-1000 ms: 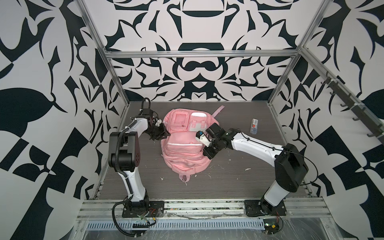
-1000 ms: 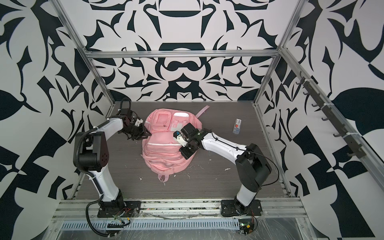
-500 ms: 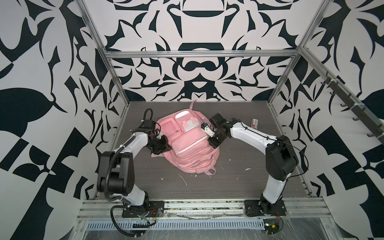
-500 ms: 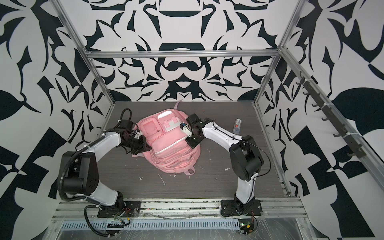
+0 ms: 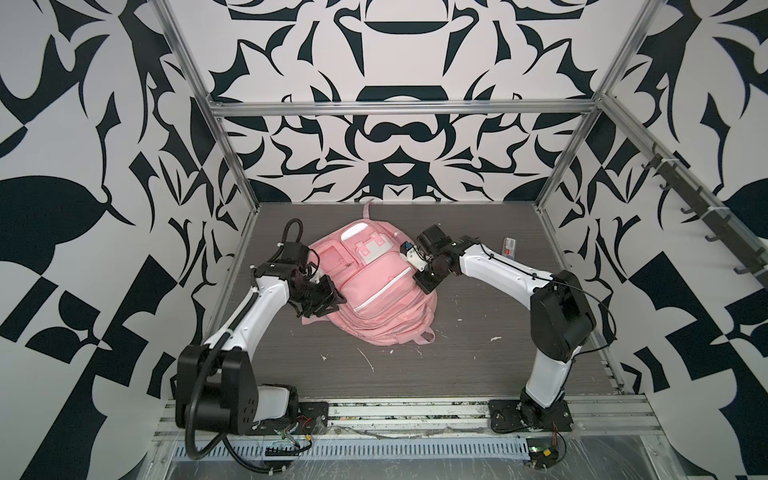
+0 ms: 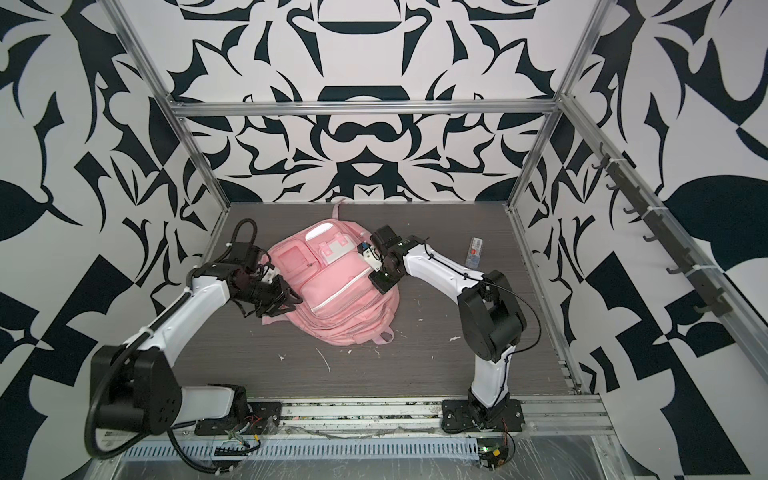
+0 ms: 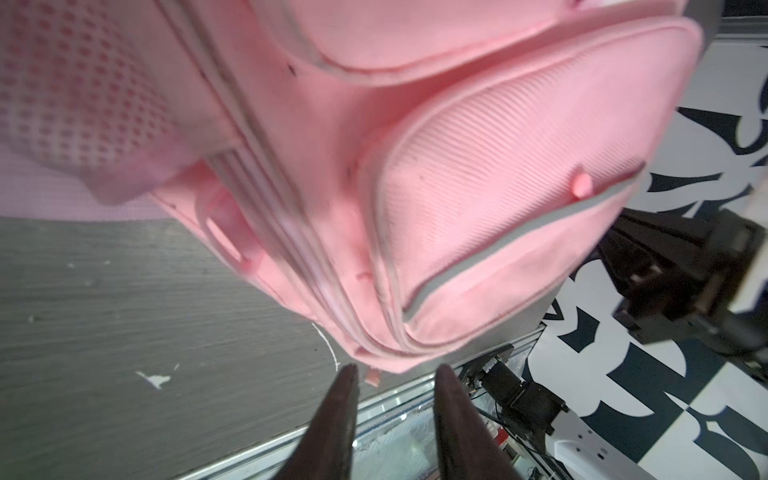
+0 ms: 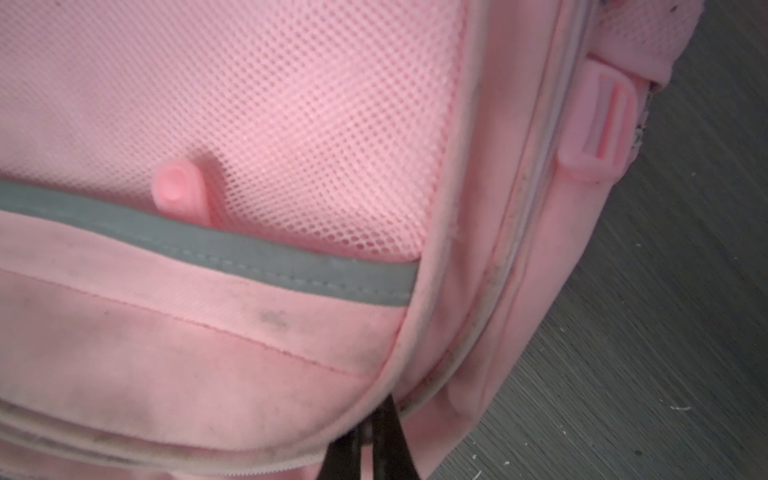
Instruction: Pack the student bag
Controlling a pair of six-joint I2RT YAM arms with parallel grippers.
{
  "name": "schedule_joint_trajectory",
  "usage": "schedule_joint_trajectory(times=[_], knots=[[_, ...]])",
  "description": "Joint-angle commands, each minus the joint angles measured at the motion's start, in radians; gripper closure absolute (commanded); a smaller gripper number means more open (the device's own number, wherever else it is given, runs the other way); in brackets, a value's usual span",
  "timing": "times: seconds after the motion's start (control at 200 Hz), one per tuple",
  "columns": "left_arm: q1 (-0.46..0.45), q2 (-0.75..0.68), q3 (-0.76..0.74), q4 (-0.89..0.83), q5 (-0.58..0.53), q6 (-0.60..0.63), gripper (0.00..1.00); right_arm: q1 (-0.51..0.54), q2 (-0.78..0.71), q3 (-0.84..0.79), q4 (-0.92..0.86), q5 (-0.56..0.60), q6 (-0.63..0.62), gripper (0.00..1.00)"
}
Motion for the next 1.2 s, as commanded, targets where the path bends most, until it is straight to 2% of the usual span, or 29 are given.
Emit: schedule_joint_trajectory(times=[0.0, 0.06, 0.2, 0.53, 0.695, 0.835, 0.975, 1.04, 1.08, 1.195], knots=[[-0.003, -0.026, -0.047, -0.022, 0.032, -0.047, 0.53, 0.010, -0.054, -0.004, 0.052, -0.028, -0.010, 1.00], [-0.005, -0.015, -0.047, -0.002, 0.037, -0.056, 0.47, 0.010, -0.064, -0.018, 0.060, -0.032, -0.010, 1.00], [-0.016, 0.032, -0.037, 0.050, 0.025, -0.094, 0.47, 0.010, -0.070, -0.035, 0.065, -0.034, -0.018, 1.00], [-0.017, 0.189, -0.005, 0.145, -0.004, -0.082, 0.55, 0.010, -0.086, -0.055, 0.078, -0.052, -0.039, 1.00], [-0.025, 0.258, -0.001, 0.209, 0.022, -0.084, 0.65, 0.010, -0.094, -0.057, 0.082, -0.054, -0.041, 1.00], [-0.042, 0.277, -0.019, 0.239, 0.023, -0.093, 0.78, 0.011, -0.114, -0.069, 0.103, -0.078, -0.051, 1.00], [-0.045, 0.278, -0.050, 0.301, 0.047, -0.133, 0.86, 0.011, -0.112, -0.053, 0.088, -0.063, -0.052, 1.00], [-0.044, 0.269, -0.052, 0.315, 0.050, -0.145, 0.92, 0.011, -0.119, -0.058, 0.082, -0.055, -0.056, 1.00], [-0.043, 0.261, -0.054, 0.325, 0.054, -0.154, 1.00, 0.011, -0.125, -0.061, 0.074, -0.053, -0.056, 1.00], [-0.043, 0.246, -0.070, 0.374, 0.077, -0.196, 1.00, 0.024, -0.156, -0.091, 0.049, -0.029, -0.051, 1.00]])
